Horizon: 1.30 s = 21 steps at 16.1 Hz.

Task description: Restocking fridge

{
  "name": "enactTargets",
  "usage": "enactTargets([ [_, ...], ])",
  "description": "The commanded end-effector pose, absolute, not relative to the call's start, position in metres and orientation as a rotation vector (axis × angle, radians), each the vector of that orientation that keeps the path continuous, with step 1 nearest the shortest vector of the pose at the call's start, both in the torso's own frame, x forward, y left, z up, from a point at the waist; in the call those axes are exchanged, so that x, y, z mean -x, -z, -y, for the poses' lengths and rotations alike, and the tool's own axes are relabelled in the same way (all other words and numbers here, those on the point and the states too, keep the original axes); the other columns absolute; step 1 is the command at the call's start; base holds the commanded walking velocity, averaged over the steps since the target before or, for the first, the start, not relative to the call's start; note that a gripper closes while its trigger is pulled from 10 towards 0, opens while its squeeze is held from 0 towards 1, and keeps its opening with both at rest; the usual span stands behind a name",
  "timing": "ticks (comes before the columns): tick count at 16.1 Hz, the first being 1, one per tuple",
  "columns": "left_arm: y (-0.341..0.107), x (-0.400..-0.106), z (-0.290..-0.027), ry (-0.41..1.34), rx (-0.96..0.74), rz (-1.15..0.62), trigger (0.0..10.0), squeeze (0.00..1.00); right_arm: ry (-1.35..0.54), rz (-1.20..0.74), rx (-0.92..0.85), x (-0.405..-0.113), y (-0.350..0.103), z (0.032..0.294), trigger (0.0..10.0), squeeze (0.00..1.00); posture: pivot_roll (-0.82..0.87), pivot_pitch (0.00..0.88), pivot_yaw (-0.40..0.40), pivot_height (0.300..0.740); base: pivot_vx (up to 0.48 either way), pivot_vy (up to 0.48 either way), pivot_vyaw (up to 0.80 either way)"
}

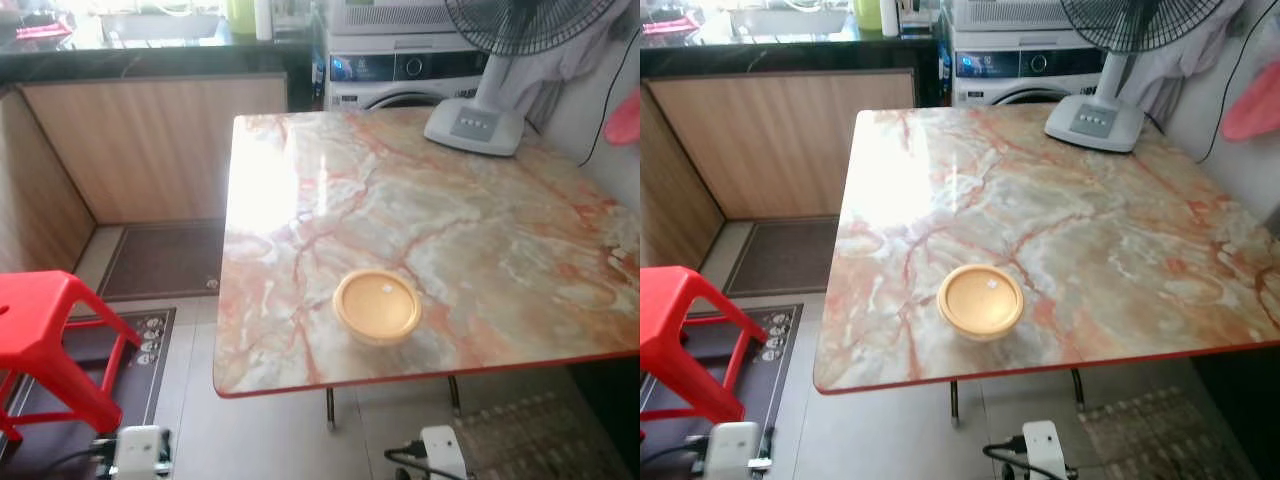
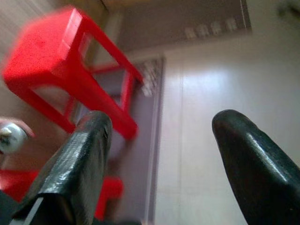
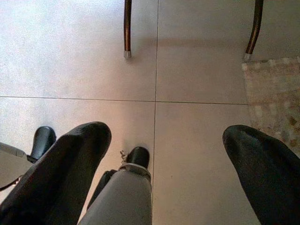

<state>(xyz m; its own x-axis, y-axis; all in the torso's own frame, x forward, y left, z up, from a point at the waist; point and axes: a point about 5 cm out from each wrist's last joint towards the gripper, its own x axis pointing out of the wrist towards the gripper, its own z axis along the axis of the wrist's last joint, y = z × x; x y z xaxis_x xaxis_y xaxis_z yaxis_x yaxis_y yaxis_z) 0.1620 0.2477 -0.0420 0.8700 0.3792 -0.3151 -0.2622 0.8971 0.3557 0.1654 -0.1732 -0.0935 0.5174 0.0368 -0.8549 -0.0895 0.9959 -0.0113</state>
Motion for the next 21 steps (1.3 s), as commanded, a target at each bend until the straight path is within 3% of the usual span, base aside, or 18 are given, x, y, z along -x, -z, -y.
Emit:
enactTargets([
  [1, 0.024, -0.164, -0.255, -0.374, -0.347, -0.271, 10.0, 0.00, -0.078, -1.034, 0.058, -0.162, 0.095, 0.173, 10.0, 0.00, 0.07, 0.000, -0.001, 0.740, 0.000, 0.000, 0.00],
  [8, -0.064, -0.188, -0.254, -0.415, -0.410, 0.116, 10.0, 0.00, -0.089, -1.041, 0.073, -0.161, 0.095, 0.175, 10.0, 0.00, 0.08, 0.000, -0.008, 0.740, 0.000, 0.000, 0.00],
  [12, -0.137, -0.234, -0.228, -0.292, -0.414, 0.352, 10.0, 0.00, -0.096, -1.032, 0.077, -0.165, 0.094, 0.173, 10.0, 0.00, 0.09, 0.000, -0.013, 0.740, 0.000, 0.000, 0.00],
  [15, -0.127, -0.262, -0.197, -0.084, -0.088, 0.188, 10.0, 0.00, -0.095, -1.029, 0.078, -0.166, 0.094, 0.173, 10.0, 0.00, 0.09, 0.000, -0.022, 0.740, 0.000, 0.000, 0.00],
  [16, -0.131, -0.268, -0.192, -0.088, 0.007, 0.195, 10.0, 0.00, -0.095, -1.029, 0.078, -0.166, 0.094, 0.173, 10.0, 0.00, 0.08, 0.000, -0.018, 0.740, 0.000, 0.000, 0.00],
  [21, -0.130, -0.262, -0.195, -0.078, -0.050, 0.164, 10.0, 0.00, -0.082, -1.027, 0.073, -0.166, 0.093, 0.175, 10.0, 0.00, 0.08, 0.000, -0.017, 0.740, 0.000, 0.000, 0.00],
])
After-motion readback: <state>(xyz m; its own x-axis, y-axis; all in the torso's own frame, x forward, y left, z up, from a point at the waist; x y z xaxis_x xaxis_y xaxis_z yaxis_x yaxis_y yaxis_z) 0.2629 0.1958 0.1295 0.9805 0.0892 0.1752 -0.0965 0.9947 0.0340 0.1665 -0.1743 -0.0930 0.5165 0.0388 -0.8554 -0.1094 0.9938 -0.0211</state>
